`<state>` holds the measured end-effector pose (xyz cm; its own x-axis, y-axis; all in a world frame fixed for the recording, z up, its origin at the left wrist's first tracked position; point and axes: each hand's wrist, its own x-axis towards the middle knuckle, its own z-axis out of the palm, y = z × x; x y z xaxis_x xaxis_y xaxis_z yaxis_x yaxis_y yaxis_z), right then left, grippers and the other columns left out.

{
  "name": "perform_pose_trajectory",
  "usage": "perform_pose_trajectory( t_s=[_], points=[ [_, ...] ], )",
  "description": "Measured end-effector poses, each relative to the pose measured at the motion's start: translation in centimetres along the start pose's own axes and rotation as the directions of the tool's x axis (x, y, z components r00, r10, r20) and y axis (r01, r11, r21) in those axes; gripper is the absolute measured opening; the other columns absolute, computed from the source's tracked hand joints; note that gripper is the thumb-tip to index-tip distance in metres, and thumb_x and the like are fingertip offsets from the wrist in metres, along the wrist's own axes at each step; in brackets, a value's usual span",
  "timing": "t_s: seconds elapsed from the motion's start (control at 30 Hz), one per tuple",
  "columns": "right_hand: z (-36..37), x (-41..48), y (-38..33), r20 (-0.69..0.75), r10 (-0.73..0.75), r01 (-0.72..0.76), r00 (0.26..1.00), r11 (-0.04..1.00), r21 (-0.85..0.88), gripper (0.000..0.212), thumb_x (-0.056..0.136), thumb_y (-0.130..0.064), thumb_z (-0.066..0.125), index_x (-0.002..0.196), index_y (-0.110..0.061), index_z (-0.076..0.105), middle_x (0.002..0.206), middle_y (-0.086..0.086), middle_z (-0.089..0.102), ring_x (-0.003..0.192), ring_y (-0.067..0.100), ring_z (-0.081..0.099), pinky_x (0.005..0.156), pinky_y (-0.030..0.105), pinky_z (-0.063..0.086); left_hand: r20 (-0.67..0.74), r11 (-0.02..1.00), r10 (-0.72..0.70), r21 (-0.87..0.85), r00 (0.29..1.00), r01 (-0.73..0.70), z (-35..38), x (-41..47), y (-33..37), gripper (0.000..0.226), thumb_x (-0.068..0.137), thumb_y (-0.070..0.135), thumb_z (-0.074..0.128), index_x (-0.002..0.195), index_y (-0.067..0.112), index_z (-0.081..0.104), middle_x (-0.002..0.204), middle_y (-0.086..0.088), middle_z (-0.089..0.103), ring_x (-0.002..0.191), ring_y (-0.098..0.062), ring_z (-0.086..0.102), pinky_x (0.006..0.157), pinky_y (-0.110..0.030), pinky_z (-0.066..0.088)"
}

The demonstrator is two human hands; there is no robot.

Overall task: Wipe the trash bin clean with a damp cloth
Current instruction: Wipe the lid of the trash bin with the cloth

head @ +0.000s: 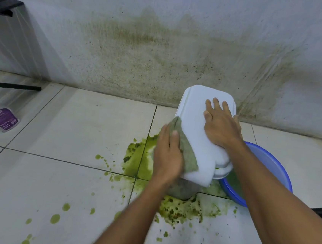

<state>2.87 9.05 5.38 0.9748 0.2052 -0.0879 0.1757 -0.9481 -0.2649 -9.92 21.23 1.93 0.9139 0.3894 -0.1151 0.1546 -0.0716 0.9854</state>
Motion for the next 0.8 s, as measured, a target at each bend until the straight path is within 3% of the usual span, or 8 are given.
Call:
perform_pose_trajectory(
  t_s=[0.07,0.17,0.33,0.47,0.53,0.63,0.73,0.8],
  points=[
    [0.0,-0.1,-0.1,-0.004,0.003,-0.003,1.0,1.0,0.001,0.052,0.109,-0.03,0.018,0.161,-0.027,0.011,0.169,-0.007,0.0,0.156,0.019,-0.006,0.124,0.054,0.004,0.153,0.996,-0.082,-0.01,0.985,0.084,-1.6,3.8,1.3,0.042,0.11,0.039,0.037,0.144,0.025,0.057,0.132,0.006,0.064,0.122,-0.017,0.061,0.109,-0.039,0.046],
    [0.0,-0.2,-0.3,-0.028,0.028,-0.028,0.999,0.999,0.02,0.051,0.109,-0.03,0.018,0.16,-0.028,0.012,0.169,-0.008,0.001,0.156,0.017,-0.006,0.124,0.053,0.004,0.259,0.983,-0.134,-0.085,0.957,0.161,-2.3,6.4,2.7,0.04,0.108,0.033,0.044,0.144,0.02,0.058,0.125,0.006,0.07,0.114,-0.016,0.066,0.107,-0.039,0.049],
    [0.7,-0.7,-1.3,-0.058,0.118,-0.113,0.991,0.991,0.075,0.05,0.109,-0.03,0.018,0.159,-0.029,0.016,0.169,-0.009,0.003,0.156,0.017,-0.006,0.122,0.06,0.006,0.031,1.0,-0.01,-0.005,0.999,0.011,-2.0,2.4,0.2,0.043,0.106,0.045,0.038,0.139,0.029,0.061,0.13,0.007,0.067,0.12,-0.015,0.061,0.107,-0.043,0.048],
    [2.4,-0.8,-3.9,-0.118,0.221,-0.208,0.968,0.972,0.114,0.051,0.108,-0.03,0.025,0.158,-0.03,0.017,0.168,-0.008,0.005,0.155,0.02,-0.007,0.118,0.065,0.01,-0.068,0.971,0.049,0.235,0.996,-0.032,-4.3,4.0,1.7,0.033,0.107,0.035,0.04,0.1,0.023,0.071,0.101,0.001,0.072,0.099,-0.023,0.064,0.092,-0.045,0.051],
    [3.1,-0.4,-5.4,-0.134,0.272,-0.255,0.953,0.958,0.13,0.053,0.107,-0.031,0.03,0.158,-0.03,0.017,0.168,-0.006,0.003,0.155,0.022,-0.009,0.117,0.068,0.009,0.0,0.913,0.12,0.394,0.993,-0.11,-5.8,4.9,2.3,0.033,0.107,0.034,0.039,0.108,0.025,0.07,0.113,-0.002,0.072,0.111,-0.028,0.061,0.095,-0.045,0.048],
    [3.5,0.2,-6.8,-0.143,0.326,-0.299,0.934,0.936,0.185,0.058,0.105,-0.03,0.037,0.159,-0.028,0.017,0.168,-0.004,0.002,0.155,0.025,-0.012,0.116,0.07,0.007,0.147,0.778,0.274,0.546,0.95,-0.309,-6.7,3.3,1.7,0.048,0.106,0.038,0.033,0.148,0.026,0.053,0.157,0.005,0.046,0.148,-0.018,0.035,0.12,-0.042,0.03],
    [3.6,0.2,-7.4,-0.128,0.316,-0.294,0.94,0.941,0.165,0.062,0.102,-0.034,0.039,0.159,-0.026,0.017,0.169,-0.002,-0.001,0.154,0.028,-0.016,0.115,0.072,0.001,0.258,0.618,0.369,0.649,0.893,-0.443,-6.7,1.7,1.0,0.056,0.104,0.042,0.027,0.154,0.024,0.044,0.165,0.008,0.031,0.155,-0.01,0.014,0.127,-0.038,0.013],
    [2.9,0.3,-6.8,-0.106,0.255,-0.247,0.961,0.966,0.081,0.062,0.102,-0.041,0.034,0.158,-0.023,0.018,0.169,0.0,0.001,0.154,0.028,-0.018,0.112,0.073,-0.008,0.293,0.589,0.362,0.664,0.885,-0.46,-7.1,2.1,1.1,0.056,0.104,0.044,0.025,0.156,0.027,0.04,0.166,0.009,0.029,0.156,-0.008,0.01,0.127,-0.038,0.012]
  ],
)
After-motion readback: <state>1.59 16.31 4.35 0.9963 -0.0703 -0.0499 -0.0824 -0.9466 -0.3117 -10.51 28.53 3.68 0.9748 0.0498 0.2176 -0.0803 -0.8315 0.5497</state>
